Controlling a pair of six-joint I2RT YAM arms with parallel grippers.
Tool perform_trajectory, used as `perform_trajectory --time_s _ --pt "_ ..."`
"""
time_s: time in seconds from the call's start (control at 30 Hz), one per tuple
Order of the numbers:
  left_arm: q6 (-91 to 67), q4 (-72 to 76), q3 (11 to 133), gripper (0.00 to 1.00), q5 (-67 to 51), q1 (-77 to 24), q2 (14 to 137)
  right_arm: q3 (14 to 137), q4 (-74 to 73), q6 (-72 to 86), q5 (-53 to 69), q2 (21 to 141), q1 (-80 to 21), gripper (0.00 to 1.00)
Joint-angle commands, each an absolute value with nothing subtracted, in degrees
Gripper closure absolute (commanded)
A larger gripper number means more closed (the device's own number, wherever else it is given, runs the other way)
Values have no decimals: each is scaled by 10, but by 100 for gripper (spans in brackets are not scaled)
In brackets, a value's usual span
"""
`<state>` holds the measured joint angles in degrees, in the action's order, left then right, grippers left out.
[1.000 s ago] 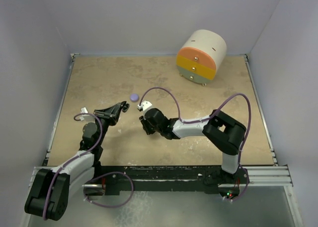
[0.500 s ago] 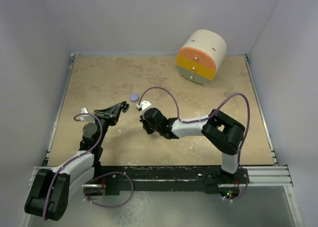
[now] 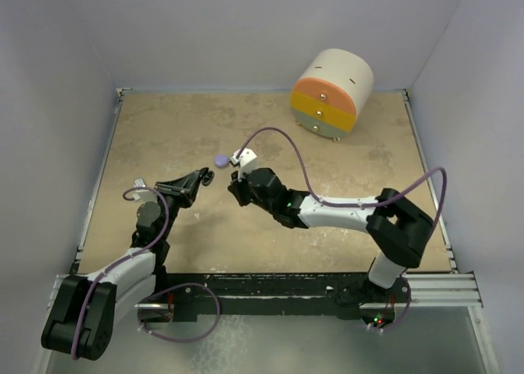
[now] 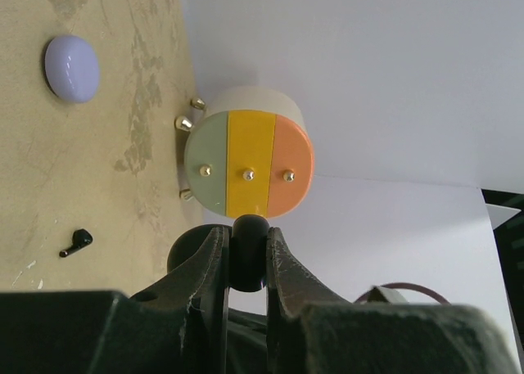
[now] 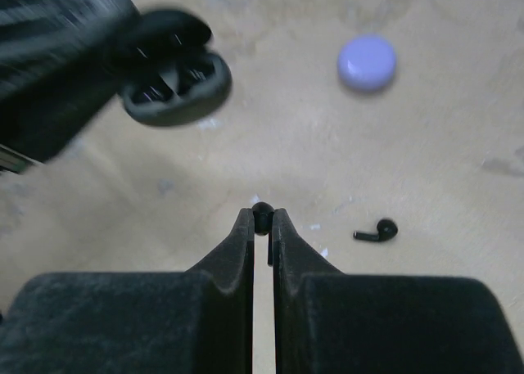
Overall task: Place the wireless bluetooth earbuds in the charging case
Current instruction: Pick up the earbud from the center of the board.
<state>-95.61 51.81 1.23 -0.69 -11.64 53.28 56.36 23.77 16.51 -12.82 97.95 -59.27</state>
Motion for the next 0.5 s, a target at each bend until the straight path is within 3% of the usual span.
perform_trajectory --time_s 0.0,0.47 --pt "-981 561 11 100 -16 -112 536 530 359 147 -151 903 -596 100" --pt "-1004 571 27 100 -40 -111 542 481 501 120 -86 846 -569 100"
